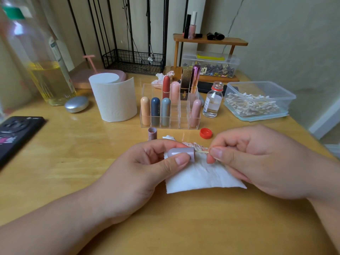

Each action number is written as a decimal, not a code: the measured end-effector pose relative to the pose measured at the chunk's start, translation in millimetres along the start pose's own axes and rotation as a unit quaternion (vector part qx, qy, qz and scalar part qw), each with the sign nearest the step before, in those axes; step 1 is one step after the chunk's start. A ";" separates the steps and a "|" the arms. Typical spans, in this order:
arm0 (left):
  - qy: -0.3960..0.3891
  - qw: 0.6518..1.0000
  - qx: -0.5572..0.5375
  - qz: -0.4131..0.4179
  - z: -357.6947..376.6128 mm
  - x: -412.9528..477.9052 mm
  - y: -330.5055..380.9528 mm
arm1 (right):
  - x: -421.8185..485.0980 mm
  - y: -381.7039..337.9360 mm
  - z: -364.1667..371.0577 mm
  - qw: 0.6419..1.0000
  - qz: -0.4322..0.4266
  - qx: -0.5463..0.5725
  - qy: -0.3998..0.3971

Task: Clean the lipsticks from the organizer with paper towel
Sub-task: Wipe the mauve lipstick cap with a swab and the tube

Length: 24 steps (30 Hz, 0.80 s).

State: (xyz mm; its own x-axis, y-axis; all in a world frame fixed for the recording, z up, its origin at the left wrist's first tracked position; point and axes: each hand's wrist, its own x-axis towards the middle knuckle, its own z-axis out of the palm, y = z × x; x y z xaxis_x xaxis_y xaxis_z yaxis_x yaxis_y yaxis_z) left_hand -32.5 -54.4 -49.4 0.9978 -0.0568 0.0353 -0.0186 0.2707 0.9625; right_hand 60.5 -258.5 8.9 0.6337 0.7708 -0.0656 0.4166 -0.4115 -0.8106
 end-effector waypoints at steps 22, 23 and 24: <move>-0.032 0.999 -0.029 -0.023 0.8 -4.2 0.5 | 13.6 28.5 -39.5 0.989 0.046 0.041 0.131; -0.035 0.999 -0.029 -0.022 1.0 -4.4 1.1 | 18.7 34.5 -37.1 0.983 0.067 0.022 0.172; -0.037 0.999 -0.023 -0.020 1.0 -4.5 1.5 | 24.0 39.7 -33.4 0.975 0.087 -0.011 0.204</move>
State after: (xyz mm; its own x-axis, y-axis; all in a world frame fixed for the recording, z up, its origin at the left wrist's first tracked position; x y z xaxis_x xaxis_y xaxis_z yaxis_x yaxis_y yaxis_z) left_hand -37.1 -54.7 -47.9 0.9900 -0.1397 0.0184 0.0262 0.3108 0.9501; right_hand 114.0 -272.6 -5.4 0.9007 0.4326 0.0399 0.2906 -0.5318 -0.7955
